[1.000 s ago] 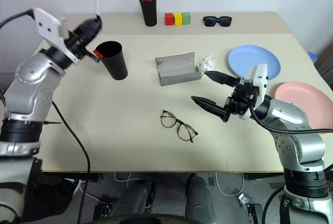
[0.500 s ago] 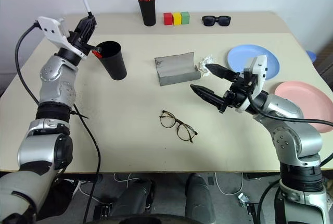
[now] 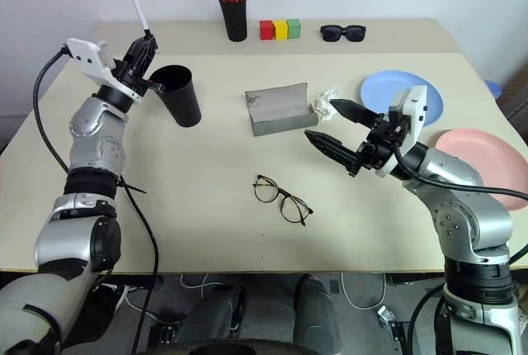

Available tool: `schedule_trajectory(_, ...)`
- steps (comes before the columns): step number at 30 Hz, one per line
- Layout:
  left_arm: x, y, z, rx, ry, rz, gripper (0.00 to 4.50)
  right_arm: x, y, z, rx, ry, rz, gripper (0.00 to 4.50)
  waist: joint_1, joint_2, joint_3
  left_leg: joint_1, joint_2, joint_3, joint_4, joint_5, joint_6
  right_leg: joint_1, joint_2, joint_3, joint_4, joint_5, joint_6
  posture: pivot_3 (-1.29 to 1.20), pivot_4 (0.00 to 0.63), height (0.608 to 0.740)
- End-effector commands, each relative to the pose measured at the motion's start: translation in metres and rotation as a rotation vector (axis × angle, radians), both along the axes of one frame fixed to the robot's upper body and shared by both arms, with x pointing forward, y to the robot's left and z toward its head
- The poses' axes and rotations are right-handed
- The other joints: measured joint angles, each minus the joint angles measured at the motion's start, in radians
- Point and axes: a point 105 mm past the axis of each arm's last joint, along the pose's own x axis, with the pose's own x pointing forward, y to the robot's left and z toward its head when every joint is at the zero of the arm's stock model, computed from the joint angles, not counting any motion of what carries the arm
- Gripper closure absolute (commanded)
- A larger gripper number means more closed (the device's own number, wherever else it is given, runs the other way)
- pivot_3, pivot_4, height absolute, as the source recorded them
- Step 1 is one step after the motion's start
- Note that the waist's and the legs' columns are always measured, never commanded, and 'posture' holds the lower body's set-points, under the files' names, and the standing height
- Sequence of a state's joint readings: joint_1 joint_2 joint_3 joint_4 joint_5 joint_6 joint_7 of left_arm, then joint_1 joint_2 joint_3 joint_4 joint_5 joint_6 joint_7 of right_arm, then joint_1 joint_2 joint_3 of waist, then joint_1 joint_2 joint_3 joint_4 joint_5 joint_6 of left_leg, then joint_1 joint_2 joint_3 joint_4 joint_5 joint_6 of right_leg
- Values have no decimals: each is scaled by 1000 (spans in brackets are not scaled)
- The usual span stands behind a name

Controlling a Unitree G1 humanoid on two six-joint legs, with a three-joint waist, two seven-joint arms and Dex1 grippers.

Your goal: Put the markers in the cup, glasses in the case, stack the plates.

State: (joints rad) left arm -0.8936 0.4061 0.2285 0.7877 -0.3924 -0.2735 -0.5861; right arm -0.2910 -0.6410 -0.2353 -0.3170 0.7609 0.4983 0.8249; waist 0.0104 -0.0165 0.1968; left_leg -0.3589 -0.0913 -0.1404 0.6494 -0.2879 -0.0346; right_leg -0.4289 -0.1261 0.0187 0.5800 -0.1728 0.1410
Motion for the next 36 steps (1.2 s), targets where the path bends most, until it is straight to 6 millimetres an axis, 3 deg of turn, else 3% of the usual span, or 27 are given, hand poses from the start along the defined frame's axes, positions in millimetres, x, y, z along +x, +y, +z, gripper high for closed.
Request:
schedule_trajectory(1,-3,6,3,-12,-26,19,4470,-4,2,10,-3,-54,13,0,0,0,0,0,0,0,0,0,0,0,0,0,0,0,0,0,150,740)
schedule_trajectory(11,-2,7,-12,-6,1,18,4470,-4,3,11,-12,-64,16,0,0,0,0,0,0,0,0,0,0,0,0,0,0,0,0,0,150,740)
schedule_trajectory(12,-2,6,-12,-11,1,13,3562,-4,3,11,-12,-65,16,0,0,0,0,0,0,0,0,0,0,0,0,0,0,0,0,0,150,740)
schedule_trajectory(13,-2,6,-12,-13,0,10,3218,-4,3,11,-12,-65,15,0,0,0,0,0,0,0,0,0,0,0,0,0,0,0,0,0,150,740)
schedule_trajectory(19,-2,5,-9,-12,-12,-6,93,-4,2,11,-17,-68,17,0,0,0,0,0,0,0,0,0,0,0,0,0,0,0,0,0,150,740)
schedule_trajectory(25,-7,-3,7,-9,-66,-64,39,-3,2,11,-20,-72,15,0,0,0,0,0,0,0,0,0,0,0,0,0,0,0,0,0,150,740)
schedule_trajectory(29,-11,-15,31,0,-119,-123,39,-2,1,12,-13,-73,13,0,0,0,0,0,0,0,0,0,0,0,0,0,0,0,0,0,150,740)
schedule_trajectory(32,-15,-51,54,53,-121,-287,39,1,0,11,-18,-81,3,0,2,0,0,0,0,0,1,0,0,0,0,0,0,0,0,0,150,740)
schedule_trajectory(36,-20,-117,54,225,-42,-532,39,5,1,12,-8,-102,-7,0,3,0,0,-1,0,0,2,0,0,1,0,0,0,1,1,0,150,740)
